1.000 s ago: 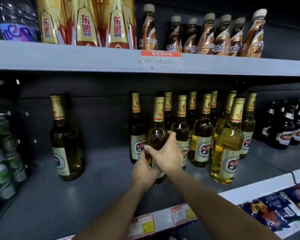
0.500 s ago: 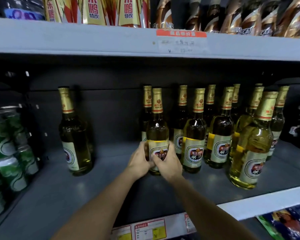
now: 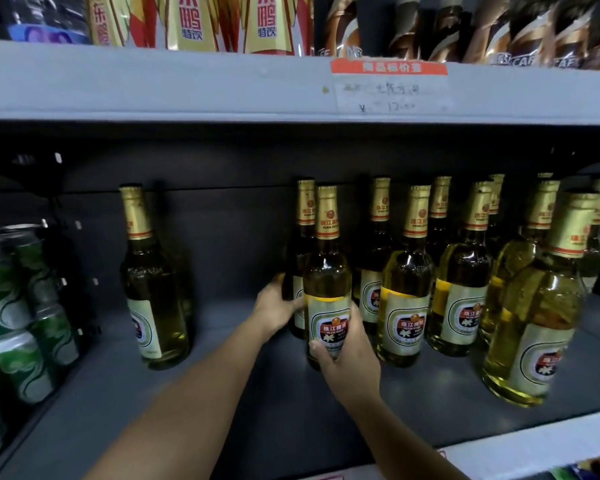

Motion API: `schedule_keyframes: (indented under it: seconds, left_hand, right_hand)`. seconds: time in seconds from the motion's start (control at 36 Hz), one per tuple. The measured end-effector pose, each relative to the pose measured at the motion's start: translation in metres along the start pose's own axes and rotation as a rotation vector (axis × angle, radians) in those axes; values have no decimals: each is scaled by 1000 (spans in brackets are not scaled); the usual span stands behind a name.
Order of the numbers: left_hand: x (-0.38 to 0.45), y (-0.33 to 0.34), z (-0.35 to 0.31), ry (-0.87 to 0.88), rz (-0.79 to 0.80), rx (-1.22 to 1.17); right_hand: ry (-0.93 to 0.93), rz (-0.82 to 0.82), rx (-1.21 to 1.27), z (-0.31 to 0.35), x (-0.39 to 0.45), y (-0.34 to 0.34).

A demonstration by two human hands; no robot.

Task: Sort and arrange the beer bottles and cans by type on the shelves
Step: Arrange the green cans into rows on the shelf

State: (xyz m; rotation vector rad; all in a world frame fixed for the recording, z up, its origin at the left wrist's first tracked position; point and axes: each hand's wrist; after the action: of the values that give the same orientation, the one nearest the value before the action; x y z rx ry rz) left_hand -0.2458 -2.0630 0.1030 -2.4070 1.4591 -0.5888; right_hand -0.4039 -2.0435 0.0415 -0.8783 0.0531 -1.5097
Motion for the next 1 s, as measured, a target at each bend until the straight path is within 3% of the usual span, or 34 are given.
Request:
schedule_keyframes:
  seconds: [0.53, 0.61, 0.75, 0.83, 0.92, 1.0]
  left_hand:
    - [-9, 6, 5, -19, -60, -62]
    - [-29, -8, 8, 31, -218, 60]
    - [-75, -53, 6, 146, -693, 285]
    - [-90, -86, 8, 138, -875, 320]
    - [-97, -118, 16, -17, -950, 312]
    - [-95, -145, 32, -152, -836, 187]
  right_hand:
    - [-46, -19, -46, -6, 1, 3]
    - [-52, -20, -30, -5, 2, 3]
    - [-28, 1, 8, -4, 1, 3]
    - [-13, -3, 25, -4, 0, 3]
    - [-5, 6, 37, -4, 0, 3]
    - [5, 15, 38, -2, 0, 2]
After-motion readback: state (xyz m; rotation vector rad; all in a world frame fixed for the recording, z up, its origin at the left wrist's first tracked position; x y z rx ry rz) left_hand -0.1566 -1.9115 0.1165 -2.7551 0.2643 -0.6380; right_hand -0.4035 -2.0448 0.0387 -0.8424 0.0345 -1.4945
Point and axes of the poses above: each hand's wrist, its own x-axis towards the middle knuckle, its own y-axis out of the palm, z = x × y, and after that the axes turned 2 degrees about -z, right-handed
